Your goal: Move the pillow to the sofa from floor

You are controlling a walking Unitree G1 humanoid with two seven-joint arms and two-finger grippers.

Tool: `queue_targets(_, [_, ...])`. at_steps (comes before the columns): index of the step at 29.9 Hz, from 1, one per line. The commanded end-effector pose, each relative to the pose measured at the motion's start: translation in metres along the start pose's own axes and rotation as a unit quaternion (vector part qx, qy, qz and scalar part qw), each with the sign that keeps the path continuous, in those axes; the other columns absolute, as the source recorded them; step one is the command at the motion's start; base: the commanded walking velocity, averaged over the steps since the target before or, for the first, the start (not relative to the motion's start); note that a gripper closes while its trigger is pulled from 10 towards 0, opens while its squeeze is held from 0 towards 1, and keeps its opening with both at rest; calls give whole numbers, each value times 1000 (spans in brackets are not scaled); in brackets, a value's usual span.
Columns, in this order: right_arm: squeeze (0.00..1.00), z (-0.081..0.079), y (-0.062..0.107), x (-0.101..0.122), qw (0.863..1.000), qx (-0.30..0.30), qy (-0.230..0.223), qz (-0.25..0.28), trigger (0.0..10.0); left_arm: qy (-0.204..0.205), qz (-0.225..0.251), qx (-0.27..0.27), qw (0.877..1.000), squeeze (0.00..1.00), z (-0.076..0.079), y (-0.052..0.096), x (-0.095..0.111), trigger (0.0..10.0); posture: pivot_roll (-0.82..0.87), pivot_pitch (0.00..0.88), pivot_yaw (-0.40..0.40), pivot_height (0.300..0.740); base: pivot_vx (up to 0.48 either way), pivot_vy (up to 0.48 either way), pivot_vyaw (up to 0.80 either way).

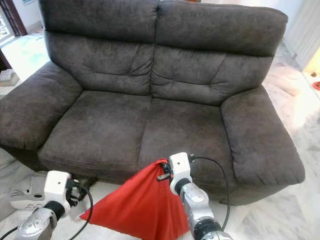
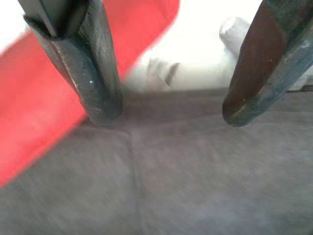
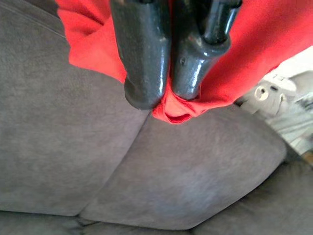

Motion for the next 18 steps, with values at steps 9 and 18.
queue_targets(9, [0,-1,6,26,990,104,44,84,10000,-32,-65,-117,991,1000,9,12,-3,10000,204,99,-38,740,0,0,0])
queue_targets(18, [0,-14,18,21,971,214,59,87,10000,-60,-118,-204,970,1000,23,20,-9,10000,202,83,-33,740,0,0,0])
Point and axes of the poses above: a point about 5 cm out from each wrist's last joint towards the gripper, its own y axis pointing back from the gripper into the wrist, its own x axis along the axis of the wrist's last joint, z = x × y, the point moved 2 cm from there along -y, pointing out of the wrist towards the gripper, and after that the axes turned 13 degrees about y, right-handed, at the moved point
